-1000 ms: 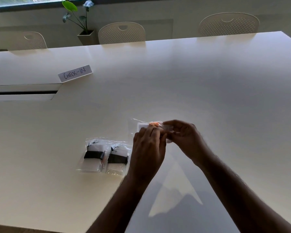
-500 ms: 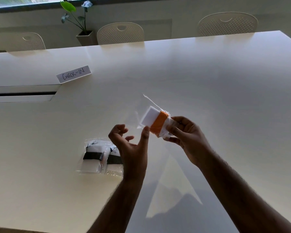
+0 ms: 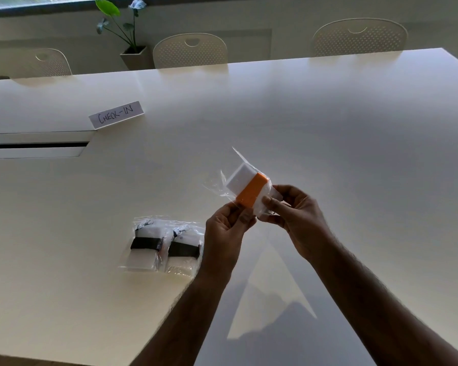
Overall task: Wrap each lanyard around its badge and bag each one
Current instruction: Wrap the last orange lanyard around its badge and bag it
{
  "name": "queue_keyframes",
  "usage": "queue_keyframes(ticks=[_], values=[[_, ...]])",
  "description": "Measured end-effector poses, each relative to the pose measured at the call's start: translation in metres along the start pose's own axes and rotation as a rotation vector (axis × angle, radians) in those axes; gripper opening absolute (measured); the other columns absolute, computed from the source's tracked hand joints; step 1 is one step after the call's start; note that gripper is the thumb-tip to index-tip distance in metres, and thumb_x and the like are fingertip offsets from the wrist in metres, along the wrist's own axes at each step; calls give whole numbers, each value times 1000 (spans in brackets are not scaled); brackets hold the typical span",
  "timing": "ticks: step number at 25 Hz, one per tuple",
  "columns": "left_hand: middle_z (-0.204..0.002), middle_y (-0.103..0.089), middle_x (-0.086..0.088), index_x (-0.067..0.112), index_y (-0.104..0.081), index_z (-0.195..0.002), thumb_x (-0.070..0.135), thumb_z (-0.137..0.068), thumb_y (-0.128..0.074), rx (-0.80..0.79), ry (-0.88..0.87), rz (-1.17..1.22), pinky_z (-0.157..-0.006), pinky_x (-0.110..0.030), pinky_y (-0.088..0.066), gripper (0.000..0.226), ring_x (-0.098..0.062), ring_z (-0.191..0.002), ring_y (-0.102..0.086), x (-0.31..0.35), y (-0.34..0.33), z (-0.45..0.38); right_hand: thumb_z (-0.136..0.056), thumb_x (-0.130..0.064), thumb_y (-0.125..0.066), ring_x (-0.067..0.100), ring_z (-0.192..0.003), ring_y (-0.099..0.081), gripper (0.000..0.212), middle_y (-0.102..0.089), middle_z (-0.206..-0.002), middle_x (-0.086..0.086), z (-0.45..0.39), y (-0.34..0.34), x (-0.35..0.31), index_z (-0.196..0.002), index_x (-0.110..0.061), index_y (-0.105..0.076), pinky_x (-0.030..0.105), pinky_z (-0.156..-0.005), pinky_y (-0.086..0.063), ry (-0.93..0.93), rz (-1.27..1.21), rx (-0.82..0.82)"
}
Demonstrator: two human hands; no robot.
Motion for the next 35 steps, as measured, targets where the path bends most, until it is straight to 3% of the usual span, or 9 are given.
queue_keyframes(ticks=[4,10,14,18,24,28,31,33,35], values=[[-106,-81,9,27,-70,-114,22,-96,-70,-60,60,-27,-83,-21,-60,18,-12,-105,-76,-4,-9,5,-86,-4,-79,34,-97,-78,36,-72,-110,25,-1,1,2,-116,9,-63,44,-79,-65,6,-1,64],[-107,-78,9,29,-65,-111,52,-82,-71,-52,53,-67,-100,-34,-58,38,-11,-104,-74,-3,1,-8,-86,-1,-78,41,-98,-77,28,-76,-107,27,-1,-1,5,-110,4,-65,50,-87,-64,-30,-39,50],[-109,-79,11,27,-68,-121,39,-84,-78,-46,33,-33,-90,-23,-59,40,-8,-104,-75,-3,4,-13,-91,4,-71,40,-99,-76,16,-72,-110,31,0,-7,9,-106,5,-65,50,-91,-62,-26,-53,-20],[-119,-77,6,24,-62,-135,43,-80,-79,-118,80,-39,-101,-37,-58,60,-14,-111,-73,-7,1,-12,-85,-8,-81,27,-85,-74,16,-75,-92,19,0,-4,6,-95,-2,-69,35,-76,-62,64,99,54],[-121,-76,2,25,-62,-133,39,-80,-83,-148,129,23,-104,-46,-56,58,-20,-114,-73,-14,-2,-9,-79,-23,-89,12,-63,-59,29,-63,-73,4,3,-1,6,-85,-11,-63,25,-56,-52,65,279,127],[-118,-76,-1,25,-59,-134,31,-86,-82,-182,136,41,-101,-42,-59,53,-23,-114,-72,-14,-1,-7,-88,-21,-83,24,-81,-76,35,-70,-100,10,5,1,-4,-113,-19,-59,38,-62,-64,167,389,120],[-117,-77,-5,24,-46,-143,24,-82,-84,-155,154,137,-97,-39,-60,71,-23,-113,-73,-14,0,-6,-95,-21,-76,22,-74,-78,15,-72,-87,3,7,4,-13,-99,-19,-61,43,-53,-61,313,553,161],[-118,-77,-2,30,-32,-150,24,-79,-85,-137,150,119,-98,-36,-59,88,-17,-113,-73,-16,2,-6,-96,-30,-75,20,-70,-77,16,-74,-78,-1,7,8,-14,-90,-23,-62,46,-51,-61,327,677,178],[-118,-76,0,35,-34,-151,25,-82,-86,-144,81,-5,-98,-33,-59,88,-13,-112,-72,-17,5,-5,-96,-34,-74,15,-68,-77,17,-75,-73,-3,7,9,-16,-86,-27,-62,48,-53,-61,315,764,177]])
Point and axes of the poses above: each hand's wrist, its own z-axis away from the middle knuckle, its own y-axis out of the back of the hand, x = y × z, the point moved 4 cm from there along -z, towards the middle knuckle
